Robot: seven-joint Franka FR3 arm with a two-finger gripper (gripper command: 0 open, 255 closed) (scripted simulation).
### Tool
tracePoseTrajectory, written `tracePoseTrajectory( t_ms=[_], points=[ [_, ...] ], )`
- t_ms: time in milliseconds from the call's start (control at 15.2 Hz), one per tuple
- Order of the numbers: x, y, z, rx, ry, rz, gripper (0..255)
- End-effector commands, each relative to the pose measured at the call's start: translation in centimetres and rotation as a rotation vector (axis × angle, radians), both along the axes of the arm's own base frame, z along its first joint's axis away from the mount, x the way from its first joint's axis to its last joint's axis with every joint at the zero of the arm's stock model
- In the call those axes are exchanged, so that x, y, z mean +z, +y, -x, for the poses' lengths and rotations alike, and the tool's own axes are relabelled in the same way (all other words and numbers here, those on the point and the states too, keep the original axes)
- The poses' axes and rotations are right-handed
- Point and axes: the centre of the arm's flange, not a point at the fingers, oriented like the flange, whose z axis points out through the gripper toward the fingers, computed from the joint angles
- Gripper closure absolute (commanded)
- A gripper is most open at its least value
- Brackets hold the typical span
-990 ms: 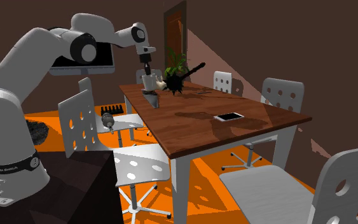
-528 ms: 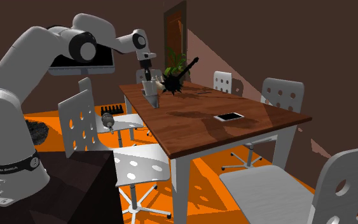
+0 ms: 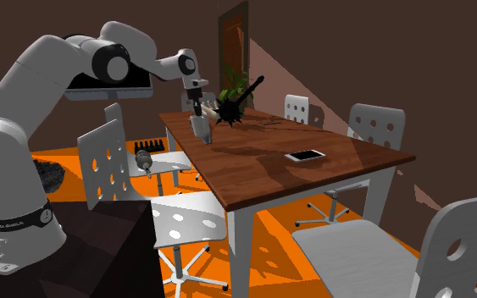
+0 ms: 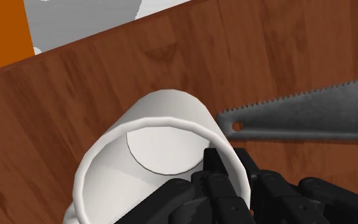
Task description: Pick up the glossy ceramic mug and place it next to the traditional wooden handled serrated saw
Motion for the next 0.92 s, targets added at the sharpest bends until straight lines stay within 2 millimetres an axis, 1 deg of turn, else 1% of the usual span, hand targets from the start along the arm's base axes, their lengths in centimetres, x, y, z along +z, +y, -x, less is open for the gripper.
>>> tracePoseTrajectory(
  t_ms=[0,594,858],
  points=[
    [-1.1,0.0,0.0,0.000,-0.001,-0.001,255],
    [-5.7,0.0,0.0,0.000,-0.001,-0.001,255],
    [-5.7,0.0,0.0,0.000,-0.001,-0.001,255]
  ],
)
